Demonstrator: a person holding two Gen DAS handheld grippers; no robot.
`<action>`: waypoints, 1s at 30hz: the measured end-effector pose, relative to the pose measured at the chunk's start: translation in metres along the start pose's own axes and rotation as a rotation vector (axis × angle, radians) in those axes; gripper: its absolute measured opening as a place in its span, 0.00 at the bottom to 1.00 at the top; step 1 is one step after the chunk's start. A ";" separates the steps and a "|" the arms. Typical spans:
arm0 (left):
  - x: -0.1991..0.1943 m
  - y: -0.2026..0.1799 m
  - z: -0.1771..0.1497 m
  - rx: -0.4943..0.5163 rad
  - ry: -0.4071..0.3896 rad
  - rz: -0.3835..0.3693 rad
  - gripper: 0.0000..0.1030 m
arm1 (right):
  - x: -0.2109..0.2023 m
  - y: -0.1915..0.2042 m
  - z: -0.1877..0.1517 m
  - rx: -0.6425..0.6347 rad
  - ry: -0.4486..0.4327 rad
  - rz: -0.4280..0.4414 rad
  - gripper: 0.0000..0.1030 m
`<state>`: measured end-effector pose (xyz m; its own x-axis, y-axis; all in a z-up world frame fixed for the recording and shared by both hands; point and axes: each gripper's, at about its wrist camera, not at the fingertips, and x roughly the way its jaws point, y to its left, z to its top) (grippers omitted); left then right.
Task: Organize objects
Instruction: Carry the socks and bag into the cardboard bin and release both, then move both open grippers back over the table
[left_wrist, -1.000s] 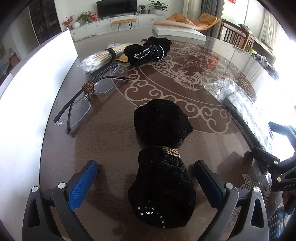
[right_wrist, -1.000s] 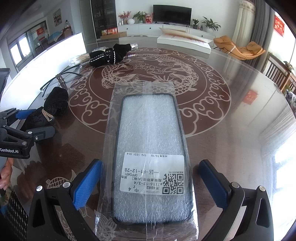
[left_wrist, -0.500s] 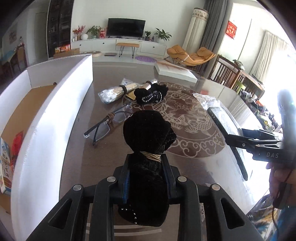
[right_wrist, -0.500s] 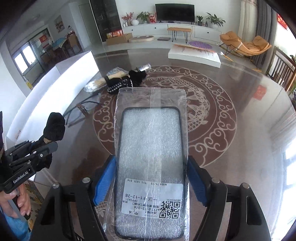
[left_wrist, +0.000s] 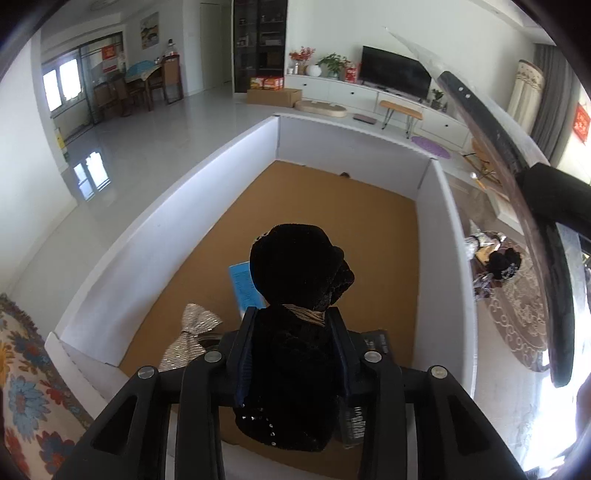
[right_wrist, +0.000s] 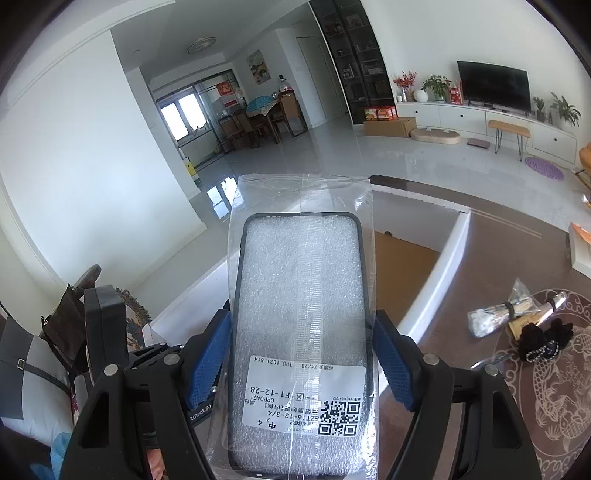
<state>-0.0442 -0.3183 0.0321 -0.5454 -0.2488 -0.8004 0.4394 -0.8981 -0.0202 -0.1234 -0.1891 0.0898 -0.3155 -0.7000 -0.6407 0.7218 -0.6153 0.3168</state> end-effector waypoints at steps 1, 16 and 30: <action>0.007 0.009 -0.003 -0.017 0.015 0.027 0.45 | 0.011 0.002 -0.002 0.006 0.023 -0.002 0.74; -0.037 -0.070 -0.035 0.058 -0.113 -0.140 0.81 | -0.072 -0.168 -0.155 -0.052 0.033 -0.554 0.91; -0.071 -0.161 -0.046 0.227 -0.162 -0.179 0.81 | -0.166 -0.269 -0.263 0.221 0.079 -0.701 0.92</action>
<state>-0.0434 -0.1394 0.0641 -0.7140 -0.1175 -0.6903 0.1659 -0.9861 -0.0038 -0.1030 0.1883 -0.0728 -0.6061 -0.0929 -0.7900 0.2237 -0.9730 -0.0572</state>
